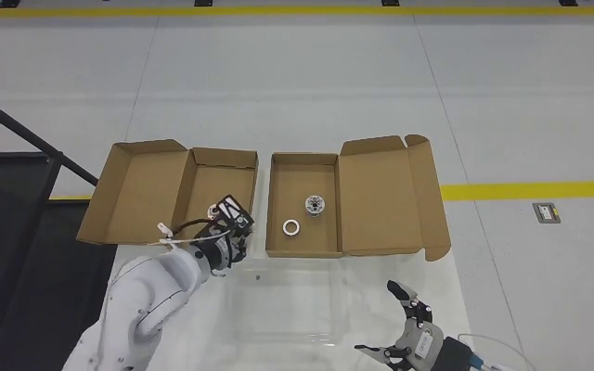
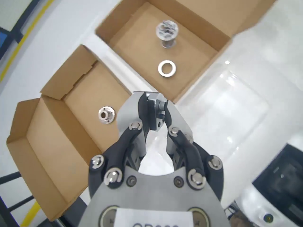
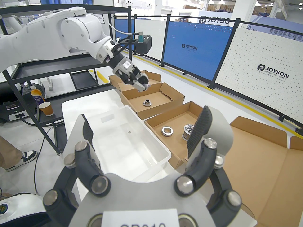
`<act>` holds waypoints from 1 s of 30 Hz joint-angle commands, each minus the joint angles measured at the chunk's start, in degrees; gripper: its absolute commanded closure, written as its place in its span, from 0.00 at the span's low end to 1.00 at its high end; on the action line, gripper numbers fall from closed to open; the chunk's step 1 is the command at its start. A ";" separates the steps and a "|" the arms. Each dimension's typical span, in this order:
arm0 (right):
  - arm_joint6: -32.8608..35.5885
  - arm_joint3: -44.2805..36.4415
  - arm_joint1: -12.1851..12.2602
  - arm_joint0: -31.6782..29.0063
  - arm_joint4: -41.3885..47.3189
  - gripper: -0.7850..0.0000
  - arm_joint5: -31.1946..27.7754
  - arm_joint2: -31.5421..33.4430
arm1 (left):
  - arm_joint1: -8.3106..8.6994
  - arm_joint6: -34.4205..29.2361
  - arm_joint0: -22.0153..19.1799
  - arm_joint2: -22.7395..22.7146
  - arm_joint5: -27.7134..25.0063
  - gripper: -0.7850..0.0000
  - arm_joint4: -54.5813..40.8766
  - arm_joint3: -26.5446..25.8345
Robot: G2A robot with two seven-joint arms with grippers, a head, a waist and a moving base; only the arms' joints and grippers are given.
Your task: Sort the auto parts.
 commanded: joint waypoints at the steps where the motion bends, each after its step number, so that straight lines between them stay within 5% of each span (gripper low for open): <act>1: 0.00 0.00 0.00 0.00 0.00 0.00 0.00 0.00 | -0.21 1.94 -2.99 -0.28 1.22 1.00 -1.68 6.64; 9: 0.00 0.00 0.00 0.00 0.00 0.00 0.00 0.00 | -3.11 7.65 -18.76 8.40 4.07 1.00 -3.64 36.03; 14: 0.00 0.00 0.00 0.00 0.00 0.00 0.00 0.00 | -6.18 12.57 -25.87 16.13 6.68 1.00 -3.38 49.51; 19: 0.00 0.00 0.00 0.00 0.00 0.00 0.00 0.00 | -8.95 16.15 -29.50 21.90 9.62 1.00 -1.68 57.52; 23: 0.00 0.00 0.00 0.00 0.00 0.00 0.00 0.00 | -10.54 18.25 -31.45 23.94 10.17 0.65 -2.22 62.11; 30: 0.00 0.00 0.00 0.00 0.00 0.00 0.00 0.00 | -11.73 21.01 -33.24 24.31 10.13 0.53 -3.13 65.87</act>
